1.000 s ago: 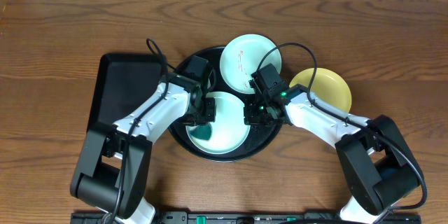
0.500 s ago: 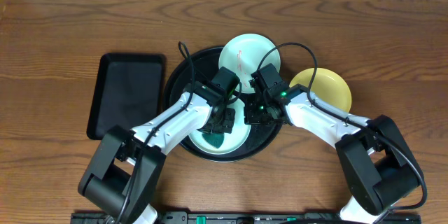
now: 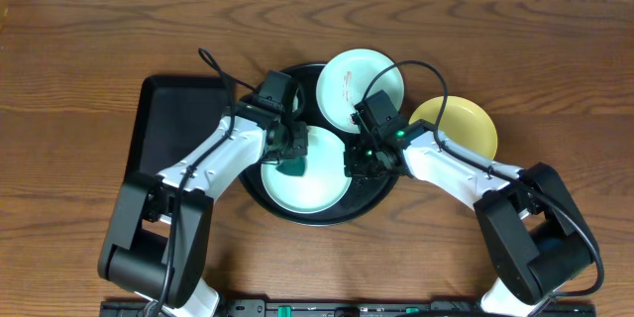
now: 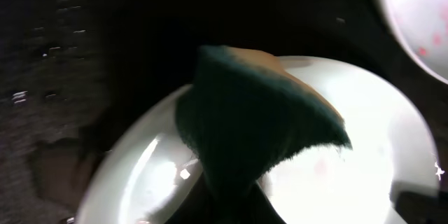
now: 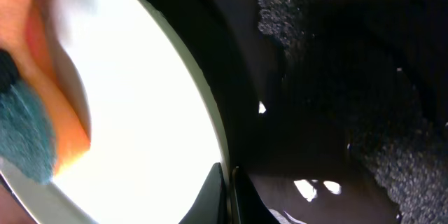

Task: Clean dirty plates on tray and stack at the side
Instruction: 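Scrub the light-green plate with the sponge in left gripper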

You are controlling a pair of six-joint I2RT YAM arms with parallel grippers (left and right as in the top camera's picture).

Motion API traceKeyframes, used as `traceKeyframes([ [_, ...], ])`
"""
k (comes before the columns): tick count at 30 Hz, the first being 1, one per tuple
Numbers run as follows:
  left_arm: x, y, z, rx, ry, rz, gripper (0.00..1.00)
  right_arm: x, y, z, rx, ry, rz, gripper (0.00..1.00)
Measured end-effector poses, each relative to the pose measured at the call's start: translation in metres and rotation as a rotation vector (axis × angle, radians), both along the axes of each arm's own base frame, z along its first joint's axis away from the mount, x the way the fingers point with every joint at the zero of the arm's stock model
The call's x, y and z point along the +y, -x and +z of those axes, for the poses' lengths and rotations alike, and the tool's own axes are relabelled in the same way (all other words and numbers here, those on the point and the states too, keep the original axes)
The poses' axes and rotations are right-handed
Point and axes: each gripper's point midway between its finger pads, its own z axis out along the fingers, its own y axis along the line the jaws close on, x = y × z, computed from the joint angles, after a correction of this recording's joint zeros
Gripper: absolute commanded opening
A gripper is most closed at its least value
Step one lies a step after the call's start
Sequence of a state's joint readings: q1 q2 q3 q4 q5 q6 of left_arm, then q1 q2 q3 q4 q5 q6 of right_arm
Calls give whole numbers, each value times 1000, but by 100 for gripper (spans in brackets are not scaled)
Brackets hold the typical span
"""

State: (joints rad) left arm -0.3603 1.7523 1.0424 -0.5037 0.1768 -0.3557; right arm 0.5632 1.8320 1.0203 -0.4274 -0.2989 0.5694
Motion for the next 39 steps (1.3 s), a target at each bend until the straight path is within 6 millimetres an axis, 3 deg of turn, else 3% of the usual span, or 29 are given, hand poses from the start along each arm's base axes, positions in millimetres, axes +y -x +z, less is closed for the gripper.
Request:
traceKeyframes([
  [8, 19, 32, -5, 127, -112, -8, 7, 0, 0, 0, -1, -1, -2, 1],
  [10, 15, 42, -6, 159, -112, -48, 8, 0, -1, 0, -2, 1, -2, 1],
  [15, -17, 64, -2, 206, 7, -232, 7, -1, -1, 0, -3, 4, -3, 1],
  [20, -44, 55, 4, 136, 111, -325, 8, -1, -1, 0, -3, 5, -3, 1],
  [24, -49, 34, 6, 39, 108, -339, 8, -1, -1, 0, -2, 5, -4, 1],
  [27, -37, 18, 4, -21, 21, -306, 7, -1, 0, 0, -2, 6, -3, 1],
  [31, -2, 4, 0, -61, -172, -175, 8, -1, 0, 0, -1, 6, -3, 1],
  [34, 18, 7, -1, -46, -277, -99, 8, -1, 0, 0, -2, 6, -3, 1],
  [39, 27, 23, -1, 15, -327, -77, 7, -1, -1, 0, -2, 5, -3, 1],
])
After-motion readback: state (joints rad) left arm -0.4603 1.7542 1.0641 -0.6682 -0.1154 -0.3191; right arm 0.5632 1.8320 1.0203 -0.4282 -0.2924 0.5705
